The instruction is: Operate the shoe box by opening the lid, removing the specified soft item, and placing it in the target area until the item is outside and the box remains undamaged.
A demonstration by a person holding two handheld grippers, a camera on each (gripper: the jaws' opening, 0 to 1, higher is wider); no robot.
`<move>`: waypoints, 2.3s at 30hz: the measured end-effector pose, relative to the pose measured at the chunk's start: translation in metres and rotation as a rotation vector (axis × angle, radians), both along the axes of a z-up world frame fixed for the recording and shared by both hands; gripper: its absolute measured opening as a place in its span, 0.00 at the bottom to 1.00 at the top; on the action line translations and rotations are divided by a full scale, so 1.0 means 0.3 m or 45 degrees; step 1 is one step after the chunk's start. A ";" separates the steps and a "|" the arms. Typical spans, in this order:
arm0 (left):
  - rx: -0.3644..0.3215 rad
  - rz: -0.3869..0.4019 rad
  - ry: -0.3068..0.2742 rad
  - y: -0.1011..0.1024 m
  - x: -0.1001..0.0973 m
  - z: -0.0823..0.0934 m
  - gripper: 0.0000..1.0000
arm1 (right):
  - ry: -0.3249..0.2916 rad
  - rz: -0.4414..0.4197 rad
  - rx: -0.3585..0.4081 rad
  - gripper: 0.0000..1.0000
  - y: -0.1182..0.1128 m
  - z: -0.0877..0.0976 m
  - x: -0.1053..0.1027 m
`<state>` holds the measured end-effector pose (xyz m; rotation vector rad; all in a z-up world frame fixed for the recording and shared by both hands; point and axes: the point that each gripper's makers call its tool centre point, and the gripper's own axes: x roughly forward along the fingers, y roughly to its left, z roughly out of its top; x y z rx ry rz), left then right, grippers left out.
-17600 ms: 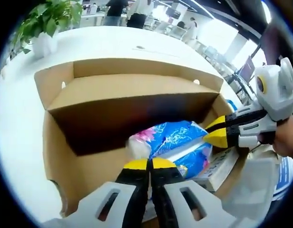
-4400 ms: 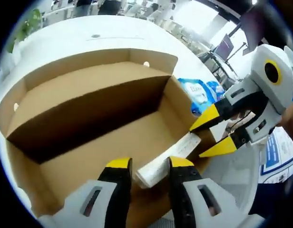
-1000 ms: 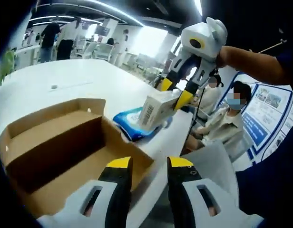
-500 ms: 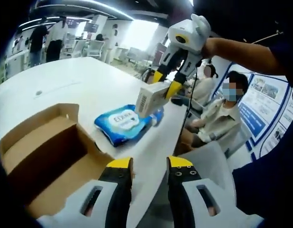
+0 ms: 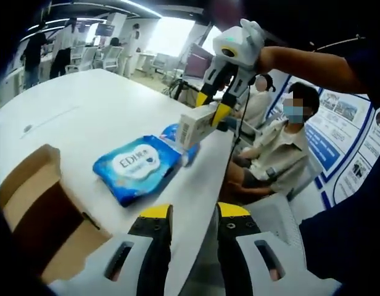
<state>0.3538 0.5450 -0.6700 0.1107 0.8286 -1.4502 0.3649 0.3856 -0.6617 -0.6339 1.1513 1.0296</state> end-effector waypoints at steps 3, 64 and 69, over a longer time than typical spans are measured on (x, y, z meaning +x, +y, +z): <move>0.004 -0.011 0.007 -0.029 -0.004 -0.004 0.26 | 0.008 -0.009 -0.002 0.17 -0.041 -0.013 -0.008; 0.170 0.089 0.043 -0.080 0.042 -0.085 0.25 | -0.066 0.253 -0.058 0.17 -0.280 -0.312 0.363; 0.172 0.089 0.048 -0.083 0.041 -0.088 0.25 | -0.072 0.255 -0.066 0.17 -0.294 -0.325 0.367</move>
